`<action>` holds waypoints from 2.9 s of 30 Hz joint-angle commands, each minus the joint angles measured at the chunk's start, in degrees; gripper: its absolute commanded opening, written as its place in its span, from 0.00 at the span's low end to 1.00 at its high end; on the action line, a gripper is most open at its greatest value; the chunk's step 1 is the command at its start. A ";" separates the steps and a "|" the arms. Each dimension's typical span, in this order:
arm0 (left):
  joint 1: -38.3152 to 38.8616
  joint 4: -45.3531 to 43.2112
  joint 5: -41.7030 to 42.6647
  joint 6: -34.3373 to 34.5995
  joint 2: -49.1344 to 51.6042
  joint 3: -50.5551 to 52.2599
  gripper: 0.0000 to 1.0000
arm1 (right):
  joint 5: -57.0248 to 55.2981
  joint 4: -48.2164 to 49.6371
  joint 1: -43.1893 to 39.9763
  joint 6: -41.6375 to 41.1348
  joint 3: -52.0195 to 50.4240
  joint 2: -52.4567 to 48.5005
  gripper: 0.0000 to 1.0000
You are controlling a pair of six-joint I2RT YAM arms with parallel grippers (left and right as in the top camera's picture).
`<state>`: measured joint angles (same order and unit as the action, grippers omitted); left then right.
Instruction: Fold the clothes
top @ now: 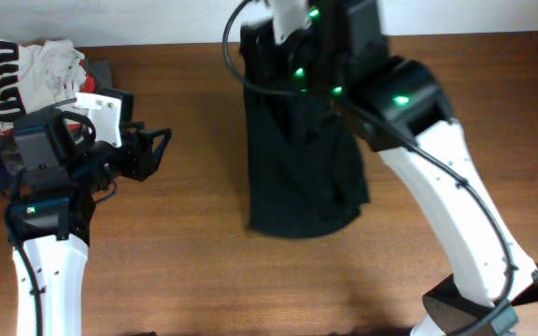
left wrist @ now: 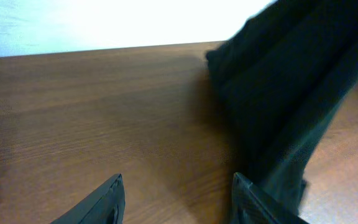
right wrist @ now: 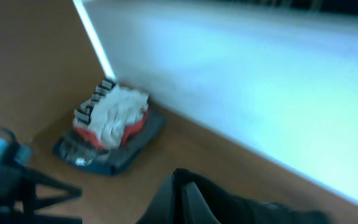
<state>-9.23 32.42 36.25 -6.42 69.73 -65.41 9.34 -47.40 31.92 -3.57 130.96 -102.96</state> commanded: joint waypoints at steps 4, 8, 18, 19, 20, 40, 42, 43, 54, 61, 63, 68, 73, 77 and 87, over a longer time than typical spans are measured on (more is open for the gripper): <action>6.80 1.55 2.56 -3.74 -0.44 -0.76 0.55 | -9.33 -3.98 -0.11 4.48 8.61 1.29 0.04; 12.00 3.17 1.95 -8.94 -0.44 -0.76 0.56 | -10.03 -5.99 -0.48 4.85 8.48 0.98 0.04; 16.39 4.79 -5.42 -13.44 0.11 -0.74 0.56 | -9.97 -9.35 -0.61 4.87 8.48 0.98 0.04; 16.59 4.79 -5.44 -14.36 0.31 -0.74 0.57 | -9.77 -9.55 -0.61 4.87 8.48 0.98 0.04; 16.81 4.70 -5.42 -15.28 0.61 -0.74 0.57 | -9.44 -9.66 -0.61 4.87 8.48 0.98 0.04; 19.96 -3.87 -7.13 -27.96 25.97 -0.74 0.67 | -5.68 -12.24 -2.08 4.87 8.48 0.98 0.04; 19.96 -5.68 -7.13 -27.96 28.20 -0.74 0.67 | -4.66 -12.50 -2.78 4.87 8.48 0.98 0.04; 19.96 -6.19 -7.13 -27.96 28.96 -0.74 0.67 | -4.37 -12.70 -2.99 4.87 8.48 0.98 0.04; 19.96 -9.57 -6.01 -28.00 34.86 -0.74 0.68 | -0.74 -13.73 -5.70 4.87 8.46 0.94 0.04; 19.96 -9.46 -3.96 -27.98 36.46 -0.72 0.67 | -0.76 -13.73 -5.75 4.90 8.46 0.94 0.04; 19.96 -9.49 -3.30 -28.00 36.46 -0.66 0.67 | -0.76 -13.73 -5.75 4.90 8.46 0.94 0.04; 20.35 -9.51 -2.12 -29.27 36.68 -0.63 0.65 | -0.74 -13.73 -5.75 4.90 8.46 0.94 0.04; 20.83 -9.53 -2.12 -29.27 39.30 -0.63 0.62 | -0.74 -13.73 -5.75 4.87 8.46 0.94 0.04; 20.83 -9.75 -1.75 -29.24 40.96 -0.66 0.56 | -0.74 -13.73 -5.75 4.87 8.46 0.94 0.04; 21.27 -11.21 -1.42 -29.20 41.29 -0.66 0.41 | -0.74 -13.73 -5.75 4.90 8.46 0.94 0.04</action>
<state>11.60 21.56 33.21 -34.74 110.59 -65.43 8.05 -61.73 26.55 1.39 138.47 -102.50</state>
